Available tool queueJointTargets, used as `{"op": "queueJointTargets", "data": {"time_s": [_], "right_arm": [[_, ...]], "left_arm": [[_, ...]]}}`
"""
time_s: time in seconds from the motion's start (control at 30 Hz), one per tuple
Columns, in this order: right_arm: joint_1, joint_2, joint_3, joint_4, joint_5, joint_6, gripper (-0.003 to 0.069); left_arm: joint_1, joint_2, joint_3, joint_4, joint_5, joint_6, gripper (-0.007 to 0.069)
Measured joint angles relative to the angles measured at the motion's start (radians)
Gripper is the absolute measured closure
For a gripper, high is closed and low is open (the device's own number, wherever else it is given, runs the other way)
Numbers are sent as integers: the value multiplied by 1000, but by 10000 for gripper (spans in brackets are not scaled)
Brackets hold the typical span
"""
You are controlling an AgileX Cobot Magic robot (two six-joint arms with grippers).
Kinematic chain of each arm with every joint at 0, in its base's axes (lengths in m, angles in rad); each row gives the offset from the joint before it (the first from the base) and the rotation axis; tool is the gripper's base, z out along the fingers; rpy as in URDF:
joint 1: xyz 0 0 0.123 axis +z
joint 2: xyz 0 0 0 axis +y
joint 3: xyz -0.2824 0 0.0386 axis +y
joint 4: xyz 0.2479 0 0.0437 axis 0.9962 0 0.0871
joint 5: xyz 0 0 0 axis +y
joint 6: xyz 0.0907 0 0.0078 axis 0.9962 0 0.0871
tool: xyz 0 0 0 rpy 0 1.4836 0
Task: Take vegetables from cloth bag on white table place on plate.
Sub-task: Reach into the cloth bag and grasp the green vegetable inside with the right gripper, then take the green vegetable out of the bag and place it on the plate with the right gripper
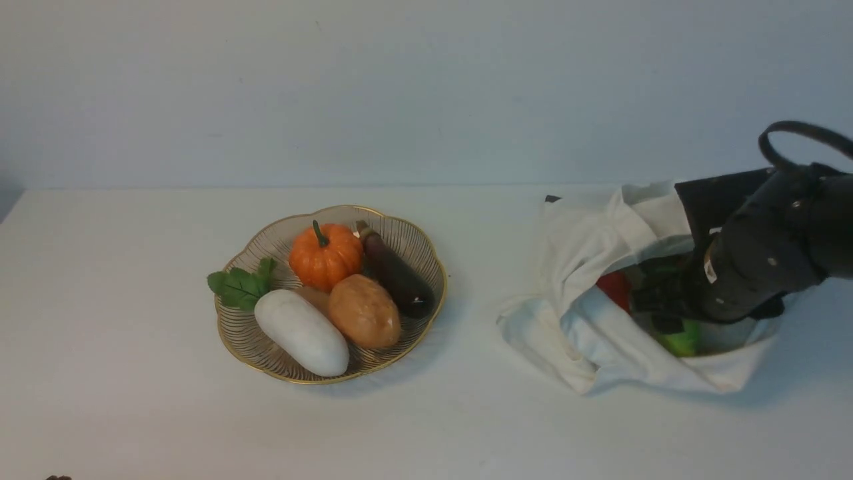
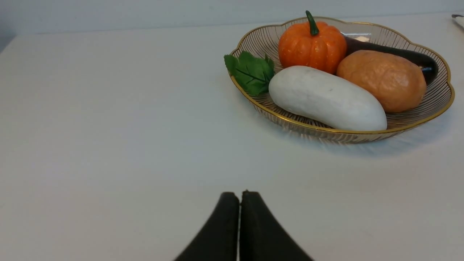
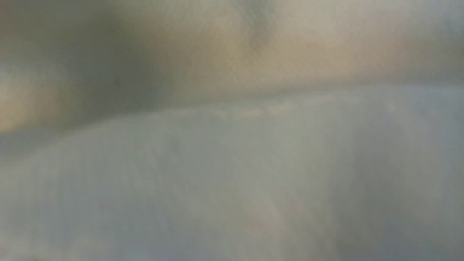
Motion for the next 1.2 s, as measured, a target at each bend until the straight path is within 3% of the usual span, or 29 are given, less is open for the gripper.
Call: {"op": "queueJointTargets", "data": {"time_s": [0.17, 0.47, 0.6, 0.67, 0.9, 1.2], "right_arm": [[0, 45, -2, -62, -58, 75, 123], [0, 109, -3, -105, -73, 101, 126], [0, 119, -3, -107, -72, 101, 281], [1, 110, -3, -100, -65, 99, 291], [2, -49, -3, 45, 18, -17, 282], [2, -232, -3, 369, 236, -323, 282]], "left_arm": [[0, 0, 0, 0, 0, 0, 633], [0, 0, 0, 0, 0, 0, 633], [0, 0, 0, 0, 0, 0, 633], [0, 0, 0, 0, 0, 0, 633], [0, 0, 0, 0, 0, 0, 633], [0, 0, 0, 0, 0, 0, 633]]}}
